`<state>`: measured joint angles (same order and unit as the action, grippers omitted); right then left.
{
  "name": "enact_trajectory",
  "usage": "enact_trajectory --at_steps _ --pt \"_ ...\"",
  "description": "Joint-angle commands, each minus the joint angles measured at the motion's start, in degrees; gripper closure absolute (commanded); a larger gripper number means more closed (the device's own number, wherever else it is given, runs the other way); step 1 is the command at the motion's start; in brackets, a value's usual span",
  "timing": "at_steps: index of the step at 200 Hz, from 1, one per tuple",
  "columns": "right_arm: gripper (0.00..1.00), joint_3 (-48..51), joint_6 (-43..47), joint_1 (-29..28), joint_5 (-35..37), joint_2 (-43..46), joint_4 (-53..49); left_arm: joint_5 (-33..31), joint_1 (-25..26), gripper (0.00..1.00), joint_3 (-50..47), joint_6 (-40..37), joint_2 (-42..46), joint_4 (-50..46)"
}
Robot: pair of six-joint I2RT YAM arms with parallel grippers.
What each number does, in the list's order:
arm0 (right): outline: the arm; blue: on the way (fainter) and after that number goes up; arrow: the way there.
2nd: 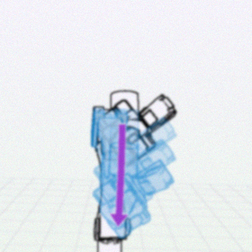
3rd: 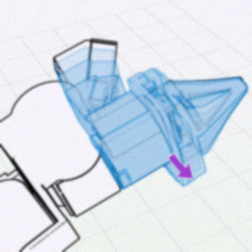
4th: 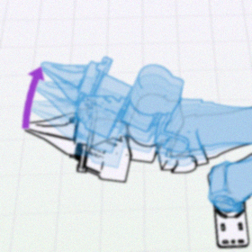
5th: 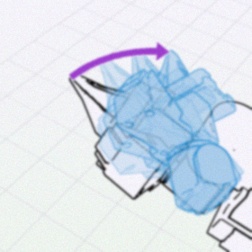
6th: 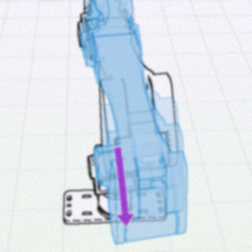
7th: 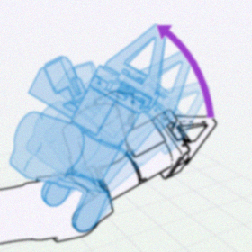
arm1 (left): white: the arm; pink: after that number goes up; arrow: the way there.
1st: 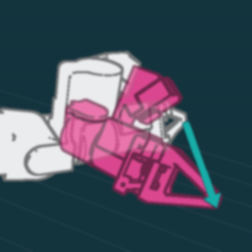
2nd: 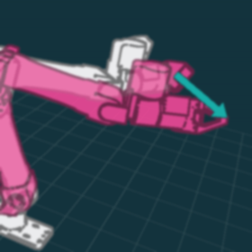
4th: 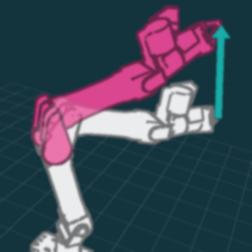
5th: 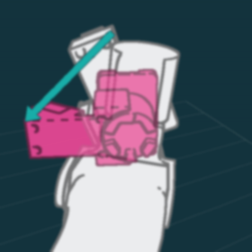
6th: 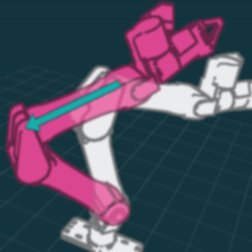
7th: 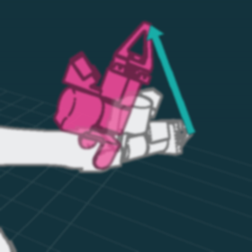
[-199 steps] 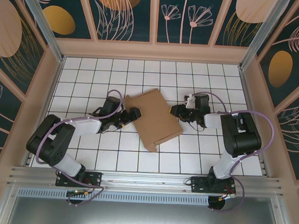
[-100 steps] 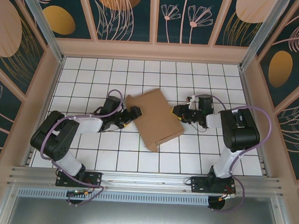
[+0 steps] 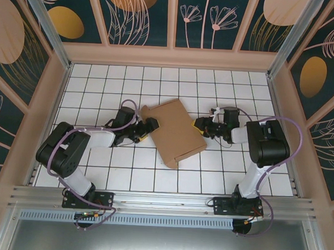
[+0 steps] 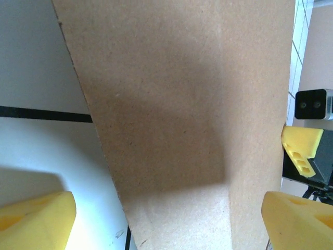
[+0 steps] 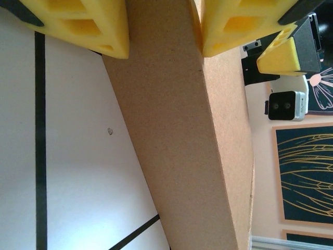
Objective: Fold the paper box
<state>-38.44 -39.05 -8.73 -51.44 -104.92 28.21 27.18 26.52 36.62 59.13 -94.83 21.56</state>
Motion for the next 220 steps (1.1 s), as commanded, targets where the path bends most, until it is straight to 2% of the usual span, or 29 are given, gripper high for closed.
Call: enact_trajectory --at_steps 1,34,69,112,143,161,183,220 --pt "0.63 3.0 -0.7 1.3 6.8 -3.8 -8.1 3.9 1.7 0.08 0.7 1.5 -6.2 6.9" --pt "0.67 3.4 -2.3 2.2 5.3 -4.2 -6.5 5.2 3.0 0.10 3.1 1.6 -9.1 9.2" --pt "0.66 2.5 -1.1 1.3 5.1 -4.9 -7.5 9.5 3.9 0.16 5.1 5.9 -12.3 18.7" --pt "0.63 2.1 -0.8 0.4 4.8 -5.3 -7.3 8.8 4.8 0.16 8.1 5.1 -14.1 18.5" --pt "0.63 2.0 -1.2 0.3 4.1 -5.4 -6.6 9.7 4.8 0.18 7.9 7.3 -15.0 23.0" --pt "0.59 2.1 -1.2 0.1 4.1 -4.3 -6.6 9.3 4.8 0.26 7.3 7.7 -14.1 23.9" --pt "0.48 2.5 -1.1 0.1 6.3 -1.3 -7.9 8.0 4.8 0.38 6.9 7.7 -12.8 22.8" --pt "0.34 2.5 1.2 0.0 13.7 7.6 -14.1 5.9 4.6 0.56 6.0 7.6 -10.4 19.5"
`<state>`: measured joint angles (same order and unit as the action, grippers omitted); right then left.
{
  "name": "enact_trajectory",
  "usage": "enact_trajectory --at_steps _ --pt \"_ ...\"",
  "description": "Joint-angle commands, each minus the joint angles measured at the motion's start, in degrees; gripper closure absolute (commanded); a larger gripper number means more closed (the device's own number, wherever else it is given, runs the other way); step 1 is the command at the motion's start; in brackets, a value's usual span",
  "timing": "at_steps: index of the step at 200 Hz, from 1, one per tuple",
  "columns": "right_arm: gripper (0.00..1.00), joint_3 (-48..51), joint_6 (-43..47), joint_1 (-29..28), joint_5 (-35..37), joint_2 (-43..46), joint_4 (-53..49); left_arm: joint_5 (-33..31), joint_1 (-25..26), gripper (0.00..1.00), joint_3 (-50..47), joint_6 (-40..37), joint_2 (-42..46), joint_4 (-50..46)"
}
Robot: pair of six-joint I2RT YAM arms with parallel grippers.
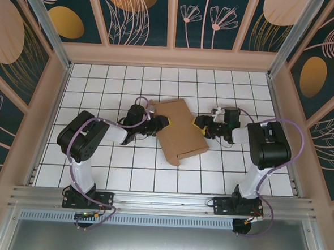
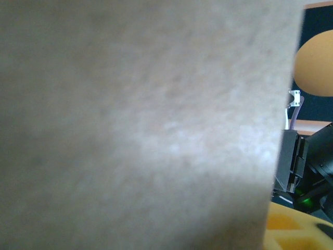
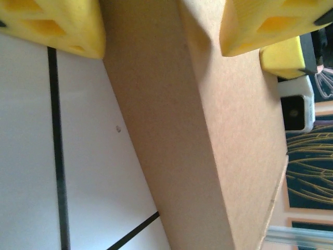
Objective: Fold the paper box
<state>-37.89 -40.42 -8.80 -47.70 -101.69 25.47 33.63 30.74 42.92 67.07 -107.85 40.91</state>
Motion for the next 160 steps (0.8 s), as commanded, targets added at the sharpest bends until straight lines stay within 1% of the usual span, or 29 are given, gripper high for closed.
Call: enact_trajectory --at_steps 1,25,40,45,55,62,75,88,93,106,121,134,139,146,160 --pt "0.34 2.0 2.6 0.1 10.3 4.6 -11.7 -0.6 0.4 0.56 -0.3 -0.4 2.8 0.1" --pt "0.30 0.8 6.1 -1.0 18.0 12.6 -17.9 -2.4 -0.2 0.62 -0.4 -0.6 6.4 -4.2" --pt "0.29 -1.1 10.7 -4.0 28.1 18.5 -23.7 -4.9 -0.9 0.62 -0.1 -1.8 9.3 -9.8" --pt "0.29 -2.0 12.3 -5.5 32.1 20.4 -25.4 -5.8 -1.2 0.62 0.1 -2.4 12.0 -12.1" --pt "0.31 -3.0 15.7 -8.7 39.2 24.1 -26.6 -7.7 -1.7 0.62 0.8 -3.7 14.9 -17.0" --pt "0.33 -3.1 18.5 -11.0 42.0 26.8 -26.1 -9.3 -2.1 0.62 1.4 -4.5 17.0 -20.6" --pt "0.33 -1.9 25.2 -15.7 43.7 31.9 -22.1 -13.1 -2.4 0.62 3.3 -6.1 20.5 -27.9" --pt "0.30 1.0 35.0 -21.9 45.0 37.2 -15.9 -17.0 -2.3 0.61 5.2 -7.1 23.4 -34.1" --pt "0.29 2.3 39.4 -25.2 46.1 38.9 -13.5 -18.3 -2.4 0.60 5.8 -7.0 24.5 -36.1" --pt "0.26 4.0 48.6 -31.4 47.8 42.0 -8.9 -20.8 -2.4 0.58 7.4 -6.5 26.1 -40.3" --pt "0.21 3.4 55.4 -37.0 47.7 42.1 -7.6 -22.8 -2.4 0.58 9.2 -5.0 27.2 -44.4" --pt "0.18 2.6 59.4 -41.4 48.3 40.5 -7.6 -23.6 -2.4 0.58 10.2 -3.7 27.7 -46.9" --pt "0.16 2.3 60.6 -43.1 48.3 39.7 -7.5 -23.9 -2.4 0.58 10.7 -3.1 27.8 -47.8" --pt "0.09 1.9 62.3 -45.4 50.4 38.4 -7.5 -24.2 -2.4 0.59 11.0 -2.3 28.1 -48.8" --pt "0.07 1.2 65.4 -49.4 55.5 35.3 -7.0 -24.9 -2.5 0.59 11.7 -1.5 28.5 -50.4"
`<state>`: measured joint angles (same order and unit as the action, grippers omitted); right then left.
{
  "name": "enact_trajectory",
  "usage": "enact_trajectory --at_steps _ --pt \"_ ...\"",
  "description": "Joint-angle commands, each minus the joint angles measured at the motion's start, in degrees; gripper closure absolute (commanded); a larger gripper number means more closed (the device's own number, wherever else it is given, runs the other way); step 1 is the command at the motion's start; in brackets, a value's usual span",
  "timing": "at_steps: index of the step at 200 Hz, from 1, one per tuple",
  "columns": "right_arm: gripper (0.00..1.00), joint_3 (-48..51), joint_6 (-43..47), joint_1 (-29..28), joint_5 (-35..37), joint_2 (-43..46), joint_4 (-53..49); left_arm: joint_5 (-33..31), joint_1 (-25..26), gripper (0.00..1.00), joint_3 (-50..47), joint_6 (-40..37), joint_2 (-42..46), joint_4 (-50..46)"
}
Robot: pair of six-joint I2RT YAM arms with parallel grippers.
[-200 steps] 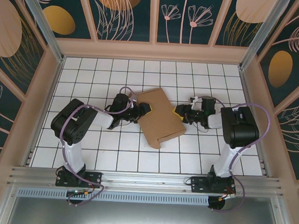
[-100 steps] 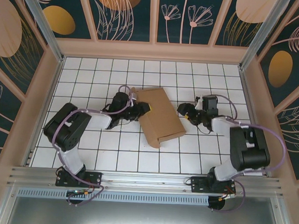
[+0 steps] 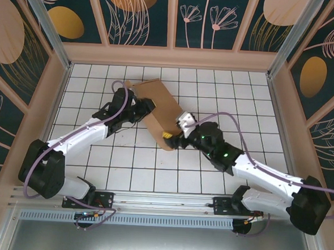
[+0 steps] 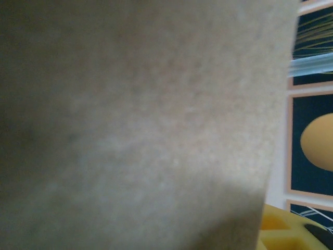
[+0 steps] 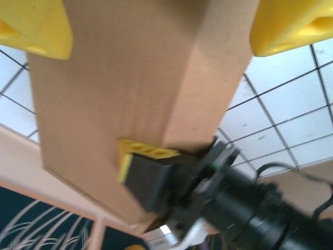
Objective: Fold the paper box
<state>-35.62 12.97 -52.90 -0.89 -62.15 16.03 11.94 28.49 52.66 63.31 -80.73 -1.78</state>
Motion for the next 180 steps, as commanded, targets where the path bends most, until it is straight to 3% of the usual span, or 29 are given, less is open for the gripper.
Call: enact_trajectory --at_steps 1,29,50,127,151,180 --pt "0.07 -1.0 12.2 -5.6 9.1 -4.5 2.5 -3.3 -0.3 0.59 2.0 2.3 1.4 -7.9" --pt "0.04 -0.8 12.8 -8.2 19.1 -9.6 6.8 -4.2 -0.6 0.60 2.7 3.7 2.6 -9.9" --pt "0.04 -1.3 12.9 -8.2 22.5 -12.7 7.3 -4.1 -0.6 0.60 2.7 4.5 3.1 -11.1" --pt "0.04 1.4 18.1 -10.6 21.1 -15.8 14.3 -5.3 -0.7 0.60 6.4 6.0 3.0 -15.6" --pt "0.04 6.3 22.0 -11.1 21.3 -14.4 22.2 -5.1 -1.1 0.60 6.7 6.0 3.0 -16.1" --pt "0.12 11.7 29.3 -11.3 25.2 -15.6 36.6 -4.1 -1.2 0.60 6.4 7.0 3.1 -15.9"
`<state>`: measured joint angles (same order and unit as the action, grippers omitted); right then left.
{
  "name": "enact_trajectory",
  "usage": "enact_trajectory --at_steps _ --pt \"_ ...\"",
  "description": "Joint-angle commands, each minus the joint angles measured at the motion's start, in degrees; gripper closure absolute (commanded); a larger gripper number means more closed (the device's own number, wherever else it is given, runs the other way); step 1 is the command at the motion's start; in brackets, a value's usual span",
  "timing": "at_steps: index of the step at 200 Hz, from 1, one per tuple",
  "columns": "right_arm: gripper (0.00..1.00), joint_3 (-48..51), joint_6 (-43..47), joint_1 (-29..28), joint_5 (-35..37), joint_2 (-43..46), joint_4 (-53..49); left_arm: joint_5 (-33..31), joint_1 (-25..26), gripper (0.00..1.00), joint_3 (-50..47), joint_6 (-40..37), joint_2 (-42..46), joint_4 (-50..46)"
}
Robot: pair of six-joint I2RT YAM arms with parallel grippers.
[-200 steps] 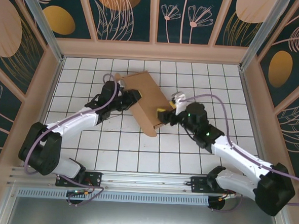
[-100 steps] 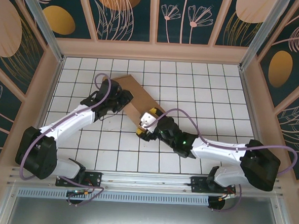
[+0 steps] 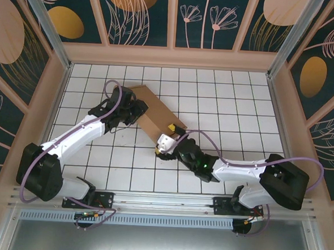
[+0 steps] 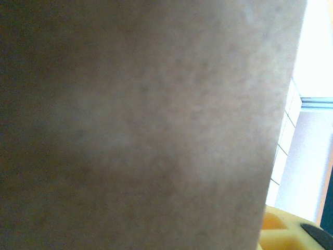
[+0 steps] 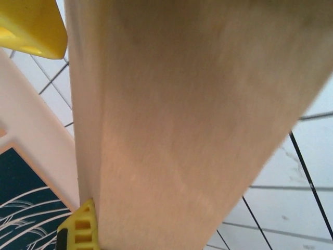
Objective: Fold the paper box
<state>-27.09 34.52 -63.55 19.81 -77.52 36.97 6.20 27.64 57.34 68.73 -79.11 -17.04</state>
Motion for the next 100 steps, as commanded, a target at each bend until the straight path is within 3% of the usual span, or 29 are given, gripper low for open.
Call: enact_trajectory --at_steps 1,54,81,100 --pt "0.12 3.3 8.0 -0.7 4.8 -0.4 16.2 1.6 -0.4 0.60 1.7 1.5 1.4 -0.7" --pt "0.34 7.0 22.6 -1.4 11.4 -11.4 47.0 4.2 -0.6 0.60 1.5 4.0 1.7 0.1" --pt "0.49 5.6 23.1 -1.4 11.7 -13.8 50.2 4.8 -0.7 0.59 1.9 4.3 2.1 -0.1" --pt "0.60 5.3 22.9 -1.2 11.7 -13.9 50.8 4.4 -0.8 0.51 2.0 4.0 2.6 -0.5"
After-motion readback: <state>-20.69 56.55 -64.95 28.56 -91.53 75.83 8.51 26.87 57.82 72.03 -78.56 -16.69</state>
